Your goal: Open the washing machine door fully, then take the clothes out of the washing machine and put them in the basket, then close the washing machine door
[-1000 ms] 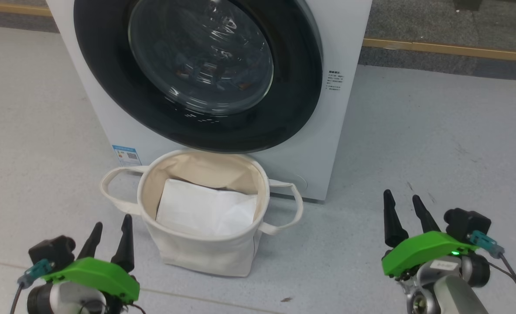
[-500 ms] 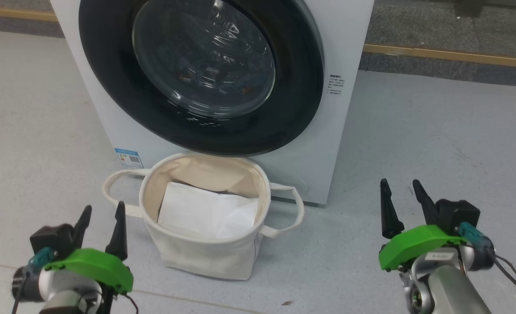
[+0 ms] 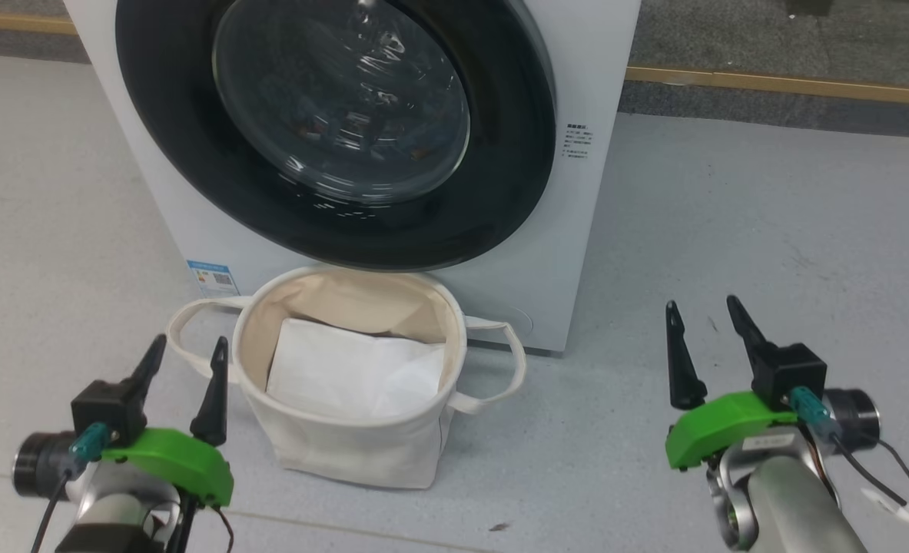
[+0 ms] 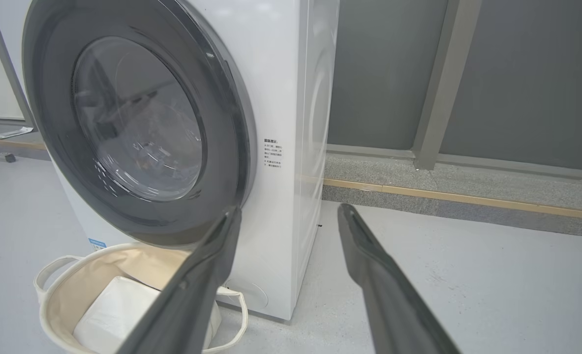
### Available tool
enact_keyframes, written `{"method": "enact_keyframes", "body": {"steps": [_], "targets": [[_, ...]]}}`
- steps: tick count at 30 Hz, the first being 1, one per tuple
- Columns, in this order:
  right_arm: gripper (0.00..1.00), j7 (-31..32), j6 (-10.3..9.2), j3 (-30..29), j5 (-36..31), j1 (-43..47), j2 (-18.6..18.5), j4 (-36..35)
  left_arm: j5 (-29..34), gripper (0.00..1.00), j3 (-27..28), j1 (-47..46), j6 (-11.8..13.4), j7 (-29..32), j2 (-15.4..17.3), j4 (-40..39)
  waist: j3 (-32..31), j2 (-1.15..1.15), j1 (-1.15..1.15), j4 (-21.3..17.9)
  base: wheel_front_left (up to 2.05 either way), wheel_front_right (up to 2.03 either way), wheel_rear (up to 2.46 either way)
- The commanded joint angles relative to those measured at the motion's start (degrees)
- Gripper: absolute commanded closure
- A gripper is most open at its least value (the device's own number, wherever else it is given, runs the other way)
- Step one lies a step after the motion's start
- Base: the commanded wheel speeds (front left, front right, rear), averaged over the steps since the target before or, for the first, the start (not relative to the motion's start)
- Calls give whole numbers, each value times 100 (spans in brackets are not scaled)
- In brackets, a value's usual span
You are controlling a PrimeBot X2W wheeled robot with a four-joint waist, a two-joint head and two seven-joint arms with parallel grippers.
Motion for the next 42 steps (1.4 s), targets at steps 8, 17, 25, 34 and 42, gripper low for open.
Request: {"method": "enact_keyframes", "body": {"steps": [8,17,25,34,42], "targets": [[0,-208,0,175,-611,-478,-42,-205,512,0,52,-529,106,-233,370,-122,-25,0,0,-16,0,0,0],[0,-270,0,-6,-569,-436,-44,-128,557,0,50,-535,16,-302,315,-156,-50,0,0,10,0,0,0],[0,-270,0,-64,-399,-415,-44,-82,509,0,135,-490,-59,-303,257,-244,-12,0,0,-21,0,0,0],[0,-270,0,-21,-339,-408,-44,-91,558,0,138,-469,-106,-303,205,-288,23,0,0,-1,0,0,0],[0,-270,0,47,-73,-415,-44,-101,581,0,139,-426,-137,-304,192,-299,68,0,0,12,0,0,0]]}}
